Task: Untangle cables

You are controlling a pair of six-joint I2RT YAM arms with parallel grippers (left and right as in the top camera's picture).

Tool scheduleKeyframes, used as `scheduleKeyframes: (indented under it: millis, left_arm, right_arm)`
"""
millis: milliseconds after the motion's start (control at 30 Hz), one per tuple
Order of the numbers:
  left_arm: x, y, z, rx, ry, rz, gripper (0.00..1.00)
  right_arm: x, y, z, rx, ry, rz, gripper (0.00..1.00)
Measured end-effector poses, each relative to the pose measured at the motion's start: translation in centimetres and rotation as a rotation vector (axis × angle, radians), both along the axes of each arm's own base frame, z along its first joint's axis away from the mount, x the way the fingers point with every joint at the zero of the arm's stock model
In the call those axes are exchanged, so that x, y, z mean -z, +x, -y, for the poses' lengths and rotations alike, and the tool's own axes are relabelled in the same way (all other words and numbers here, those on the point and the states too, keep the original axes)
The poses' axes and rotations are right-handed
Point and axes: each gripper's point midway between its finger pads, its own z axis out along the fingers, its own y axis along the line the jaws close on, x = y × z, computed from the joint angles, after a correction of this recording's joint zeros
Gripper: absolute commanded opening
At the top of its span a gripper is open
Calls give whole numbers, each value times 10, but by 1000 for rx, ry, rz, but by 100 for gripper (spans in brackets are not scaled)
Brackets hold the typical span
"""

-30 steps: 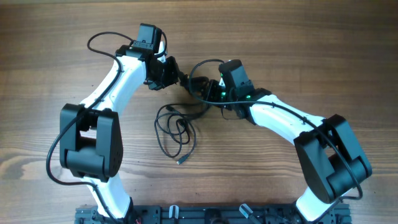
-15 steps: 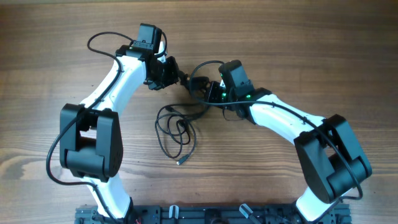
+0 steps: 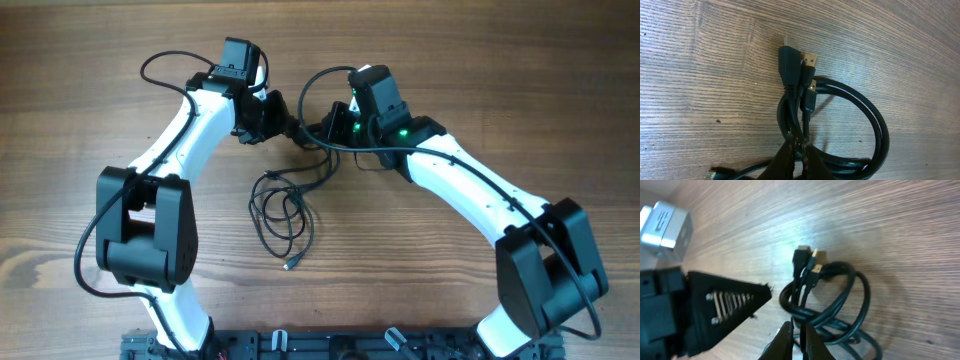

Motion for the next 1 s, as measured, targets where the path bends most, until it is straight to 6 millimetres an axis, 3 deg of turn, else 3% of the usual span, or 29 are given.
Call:
scheduleKeyframes:
  millis: [100,333,433,700,900,1000]
  left_arm:
    - [0,0,0,0,0,0,10]
    - [0,0,0,0,0,0,11]
    - [0,0,0,0,0,0,11]
    - [0,0,0,0,0,0,12]
    - [0,0,0,0,0,0,12]
    - [0,0,0,0,0,0,12]
  right_arm:
    - [10,4,1,29,-8,-15,15]
    - [58,5,3,62,-45,-107,14]
    - [65,-2,7,65,-67,-145,14]
    - [56,0,0,-29,-34,-103,19]
    - [45,-11,16,-24,-18,-168,17]
    - [49,-22,20,-12,-21,-236,17]
